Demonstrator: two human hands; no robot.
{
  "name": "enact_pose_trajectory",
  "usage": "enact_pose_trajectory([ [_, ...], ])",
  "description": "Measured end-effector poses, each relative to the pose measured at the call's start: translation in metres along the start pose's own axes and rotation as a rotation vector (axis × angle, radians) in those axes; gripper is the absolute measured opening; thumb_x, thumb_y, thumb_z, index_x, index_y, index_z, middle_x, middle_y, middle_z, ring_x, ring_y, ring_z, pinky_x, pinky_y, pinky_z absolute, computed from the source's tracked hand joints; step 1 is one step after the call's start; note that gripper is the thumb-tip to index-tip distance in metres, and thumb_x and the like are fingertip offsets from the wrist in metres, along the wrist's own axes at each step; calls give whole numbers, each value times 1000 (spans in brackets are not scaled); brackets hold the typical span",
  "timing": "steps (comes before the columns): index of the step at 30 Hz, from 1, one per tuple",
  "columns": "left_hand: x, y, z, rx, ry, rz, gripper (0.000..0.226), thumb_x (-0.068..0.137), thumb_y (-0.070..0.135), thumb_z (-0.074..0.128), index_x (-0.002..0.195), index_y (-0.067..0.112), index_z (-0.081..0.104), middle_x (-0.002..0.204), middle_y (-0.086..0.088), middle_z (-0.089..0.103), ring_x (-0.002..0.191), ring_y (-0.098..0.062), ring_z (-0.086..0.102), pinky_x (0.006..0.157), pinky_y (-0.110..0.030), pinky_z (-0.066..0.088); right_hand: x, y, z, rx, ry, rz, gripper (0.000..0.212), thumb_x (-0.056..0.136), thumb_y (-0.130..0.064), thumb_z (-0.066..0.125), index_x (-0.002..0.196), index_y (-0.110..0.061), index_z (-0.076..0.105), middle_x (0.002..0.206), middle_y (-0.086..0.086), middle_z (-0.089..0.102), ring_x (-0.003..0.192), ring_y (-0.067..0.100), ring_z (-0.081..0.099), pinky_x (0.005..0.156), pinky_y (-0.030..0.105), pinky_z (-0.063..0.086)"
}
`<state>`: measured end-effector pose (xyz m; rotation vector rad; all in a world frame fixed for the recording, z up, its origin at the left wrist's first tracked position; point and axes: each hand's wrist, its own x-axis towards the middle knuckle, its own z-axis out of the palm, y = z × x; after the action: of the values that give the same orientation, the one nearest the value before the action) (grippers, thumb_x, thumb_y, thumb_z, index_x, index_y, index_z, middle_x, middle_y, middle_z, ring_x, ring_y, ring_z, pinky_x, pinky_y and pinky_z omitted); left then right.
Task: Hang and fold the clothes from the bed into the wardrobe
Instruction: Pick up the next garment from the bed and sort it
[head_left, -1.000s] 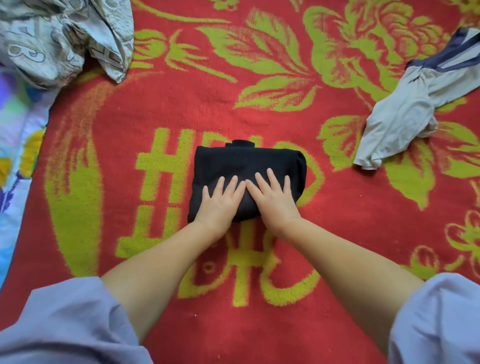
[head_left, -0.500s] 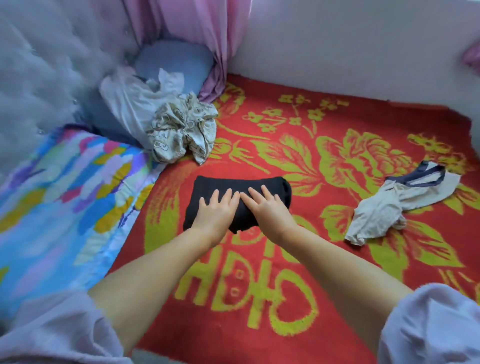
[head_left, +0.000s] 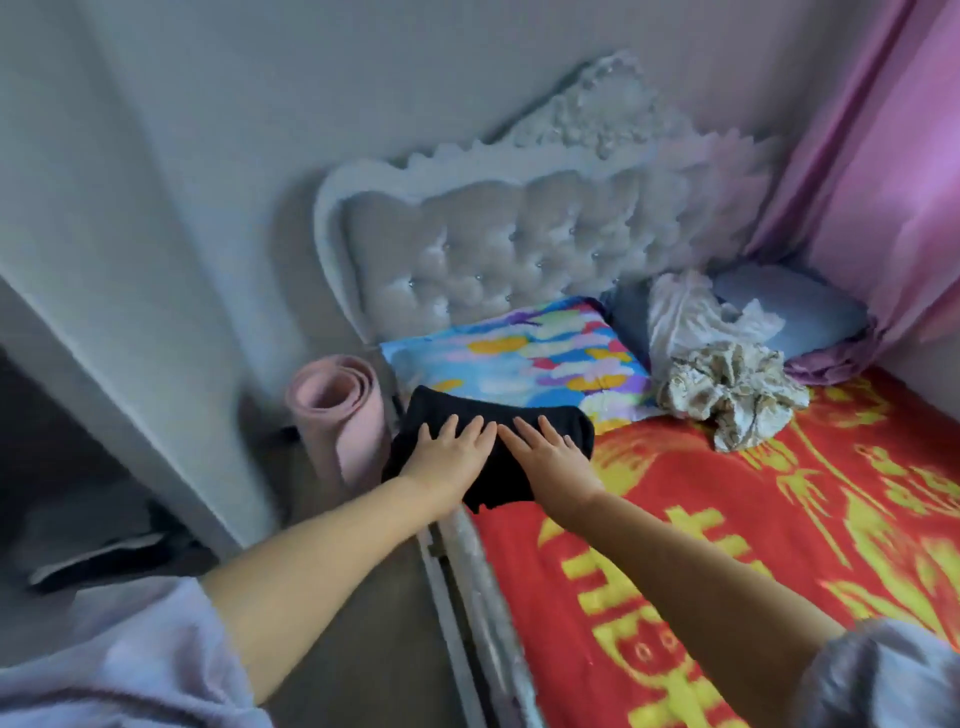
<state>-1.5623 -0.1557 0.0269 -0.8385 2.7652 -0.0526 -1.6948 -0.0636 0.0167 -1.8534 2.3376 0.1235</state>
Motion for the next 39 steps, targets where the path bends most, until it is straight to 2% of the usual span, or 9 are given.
enact_pose_trajectory([
  [5,-105,-100,36,-10,-16,-227,85,89,-1,55,153,10,-1,160,-10,3,145,-37,10,112,-58,23,28,-136,0,-22,-8,-266,82,92,3,47,154,-24,1,161,1,3,148,33,2,117,50,19],
  [10,-214,-200,85,-13,-62,-397,87,88,2,59,152,10,1,160,-11,5,144,-38,12,111,-58,25,44,-290,13,-39,-26,-443,80,94,1,45,154,-24,-1,161,1,3,148,32,2,118,48,19],
  [16,-354,-328,148,-1,-171,-505,90,86,0,62,152,10,1,158,-10,8,144,-37,13,111,-56,26,48,-487,47,32,-129,-595,84,92,0,50,154,-24,-1,161,2,5,148,31,4,118,47,19],
  [19,-395,-378,166,-12,-202,-524,84,89,4,59,152,10,3,157,-10,13,144,-36,16,109,-55,30,57,-556,55,62,-143,-620,86,91,2,52,154,-25,1,161,1,8,148,30,6,118,45,22],
  [23,-405,-428,182,-30,-206,-539,85,89,7,61,152,10,3,157,-10,12,144,-36,16,109,-56,29,84,-603,57,56,-157,-617,84,92,0,52,154,-26,1,161,0,7,148,29,5,118,45,21],
  [28,-381,-476,203,-87,-221,-546,87,89,13,64,152,12,4,158,-8,11,144,-35,16,111,-55,27,132,-626,59,20,-190,-607,87,92,-2,55,154,-26,0,161,0,6,148,30,5,118,46,21],
  [34,-316,-549,233,-66,-207,-486,77,89,8,57,150,10,11,147,-10,29,130,-34,37,102,-51,38,226,-639,77,40,-232,-575,82,92,5,45,154,-27,3,161,0,4,148,30,3,118,45,20],
  [39,-229,-632,275,-100,-217,-441,78,89,8,56,151,9,9,150,-11,27,131,-36,36,103,-52,36,344,-649,102,48,-278,-524,85,89,6,47,154,-27,5,162,1,3,148,31,3,118,44,19],
])
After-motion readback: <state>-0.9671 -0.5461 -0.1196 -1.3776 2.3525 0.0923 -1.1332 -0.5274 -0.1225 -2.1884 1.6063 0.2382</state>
